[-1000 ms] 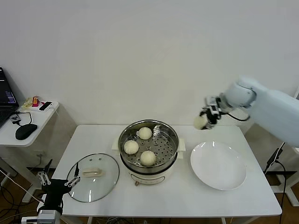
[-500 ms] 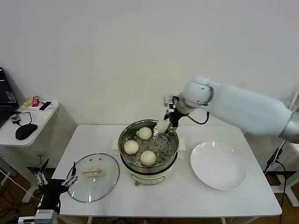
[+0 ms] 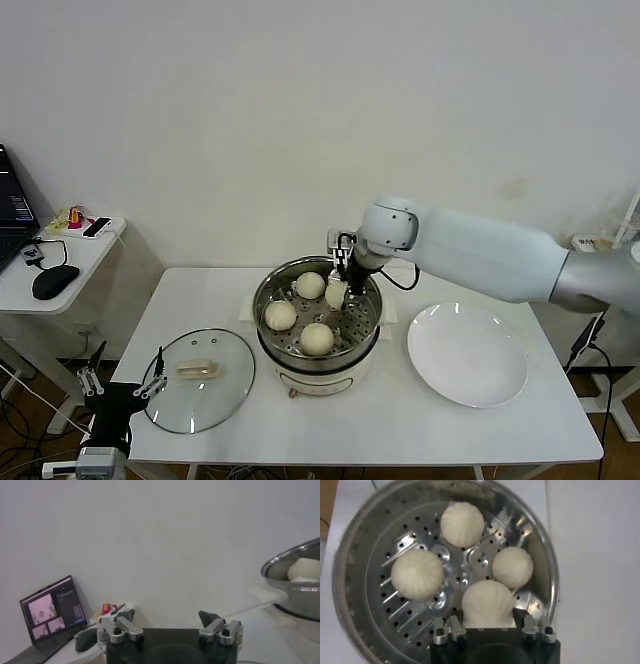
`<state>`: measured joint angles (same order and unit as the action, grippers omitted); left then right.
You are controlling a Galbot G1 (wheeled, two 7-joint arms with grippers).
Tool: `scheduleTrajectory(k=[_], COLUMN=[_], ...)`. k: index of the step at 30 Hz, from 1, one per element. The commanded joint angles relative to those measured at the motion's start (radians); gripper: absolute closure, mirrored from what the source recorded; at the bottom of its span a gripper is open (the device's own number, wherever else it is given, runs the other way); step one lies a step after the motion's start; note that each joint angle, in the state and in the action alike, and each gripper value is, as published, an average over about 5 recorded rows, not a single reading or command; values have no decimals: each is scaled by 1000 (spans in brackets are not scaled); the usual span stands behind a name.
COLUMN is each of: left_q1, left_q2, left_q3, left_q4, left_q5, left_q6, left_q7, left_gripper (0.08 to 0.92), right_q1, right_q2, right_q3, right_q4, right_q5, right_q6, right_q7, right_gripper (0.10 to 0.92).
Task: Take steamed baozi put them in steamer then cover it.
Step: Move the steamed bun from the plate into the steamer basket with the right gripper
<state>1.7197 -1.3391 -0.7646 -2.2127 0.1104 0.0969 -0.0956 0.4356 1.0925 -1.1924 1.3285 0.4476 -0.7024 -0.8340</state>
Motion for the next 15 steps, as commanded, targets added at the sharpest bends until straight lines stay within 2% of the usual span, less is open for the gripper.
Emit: scheduleTrajectory(k=[1, 12, 15], left_q1=[-3, -4, -5], left_q2=[0, 0, 0], left_q3=[4, 2, 1], left_q4=[4, 5, 3], left_q5=[0, 0, -1], left_q6=[0, 0, 0], left_q7=[0, 0, 0], left_gripper=[177, 177, 177], right_q1=[-61, -73, -45], right_q2=[32, 27, 6], right_q3=[5, 31, 36], right_q4=[-34, -33, 4], right_q5=[-58, -83, -74], right_q6=[-21, -7, -6], right_q7=[7, 11, -1], right_gripper=[406, 397, 333])
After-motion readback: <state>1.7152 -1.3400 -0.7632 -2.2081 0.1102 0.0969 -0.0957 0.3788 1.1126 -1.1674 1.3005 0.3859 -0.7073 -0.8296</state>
